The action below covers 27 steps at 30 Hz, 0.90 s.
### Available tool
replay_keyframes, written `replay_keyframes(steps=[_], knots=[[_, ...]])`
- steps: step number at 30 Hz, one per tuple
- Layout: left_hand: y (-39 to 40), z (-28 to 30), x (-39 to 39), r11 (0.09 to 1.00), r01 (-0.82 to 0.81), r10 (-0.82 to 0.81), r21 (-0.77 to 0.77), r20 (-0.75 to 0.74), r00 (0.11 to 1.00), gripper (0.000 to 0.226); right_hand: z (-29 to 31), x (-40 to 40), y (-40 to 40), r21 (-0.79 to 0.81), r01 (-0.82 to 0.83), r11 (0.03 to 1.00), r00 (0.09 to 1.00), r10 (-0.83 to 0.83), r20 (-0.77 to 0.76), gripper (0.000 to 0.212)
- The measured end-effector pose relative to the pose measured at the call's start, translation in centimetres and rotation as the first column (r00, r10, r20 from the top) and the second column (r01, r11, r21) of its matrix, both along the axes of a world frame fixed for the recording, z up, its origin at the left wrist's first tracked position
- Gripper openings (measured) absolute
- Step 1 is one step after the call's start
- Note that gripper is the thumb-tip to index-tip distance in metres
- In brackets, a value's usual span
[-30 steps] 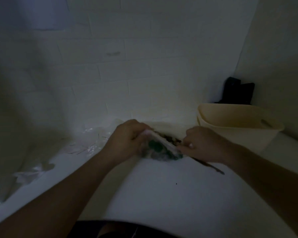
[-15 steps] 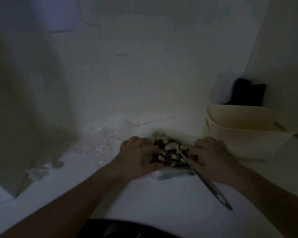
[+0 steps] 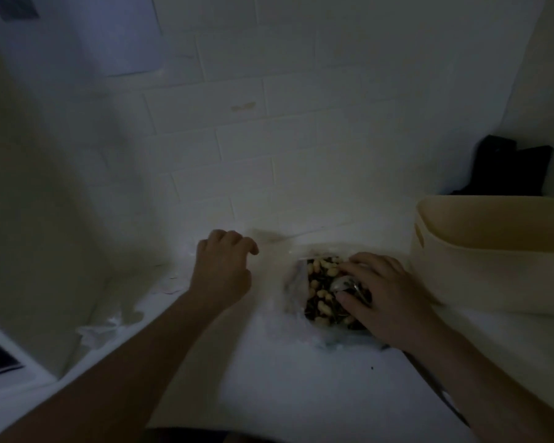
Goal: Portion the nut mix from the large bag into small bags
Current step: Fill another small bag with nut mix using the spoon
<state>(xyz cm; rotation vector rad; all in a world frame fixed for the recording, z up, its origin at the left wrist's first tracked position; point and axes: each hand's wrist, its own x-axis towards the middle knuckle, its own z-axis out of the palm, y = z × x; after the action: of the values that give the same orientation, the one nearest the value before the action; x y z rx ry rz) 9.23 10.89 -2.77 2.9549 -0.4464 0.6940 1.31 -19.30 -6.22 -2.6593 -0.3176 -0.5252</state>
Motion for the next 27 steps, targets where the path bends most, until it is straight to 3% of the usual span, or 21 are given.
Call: replay_keyframes(steps=[5,9,10,12,14,16,20,22,24,27], knots=[[0.8,0.3,2.1,0.951,-0.113,0.133,0.289,-0.052,0.990,0.027,-0.2,-0.2,0.0,0.041,-0.014,0.999,1.000,0.013,0.014,0.059],[0.4,1.9,2.8,0.943,-0.150,0.164,0.296,-0.020,0.986,0.024,0.2,-0.3,0.0,0.073,-0.033,0.997,0.999,0.030,0.037,0.055],[0.3,2.9,2.8,0.957,-0.153,0.172,0.246,-0.060,0.983,0.025,0.4,-0.3,-0.1,0.084,-0.038,0.996,0.998,0.034,0.048,0.053],[-0.2,5.4,2.5,0.991,-0.121,0.109,-0.054,-0.189,0.976,0.023,0.9,-0.3,-0.2,0.108,-0.041,0.993,0.996,0.032,0.078,0.050],[-1.3,7.7,1.9,0.913,-0.093,-0.022,-0.398,-0.275,0.961,0.021,1.1,-0.2,-0.1,0.113,-0.038,0.993,0.993,0.025,0.112,0.044],[-3.0,9.1,0.9,0.822,-0.060,-0.104,-0.566,-0.253,0.962,0.021,1.4,-0.1,0.1,0.134,-0.038,0.990,0.988,0.018,0.150,0.039],[-7.2,8.7,-1.1,0.735,0.029,-0.280,-0.677,-0.264,0.923,0.012,2.1,-0.4,0.6,0.261,-0.064,0.963,0.956,-0.016,0.294,0.030],[-9.3,7.3,-1.8,0.685,0.095,-0.402,-0.722,-0.267,0.876,0.011,2.3,-0.7,0.8,0.413,-0.067,0.908,0.964,-0.048,0.263,0.020],[-11.2,5.4,-2.3,0.646,0.145,-0.481,-0.749,-0.253,0.839,0.012,2.3,-0.9,0.9,0.548,-0.058,0.835,0.983,-0.046,0.175,0.023],[-12.8,2.7,-2.7,0.541,0.219,-0.566,-0.812,-0.159,0.809,0.012,2.2,-0.7,0.8,0.608,-0.043,0.792,0.988,-0.058,0.146,0.027]])
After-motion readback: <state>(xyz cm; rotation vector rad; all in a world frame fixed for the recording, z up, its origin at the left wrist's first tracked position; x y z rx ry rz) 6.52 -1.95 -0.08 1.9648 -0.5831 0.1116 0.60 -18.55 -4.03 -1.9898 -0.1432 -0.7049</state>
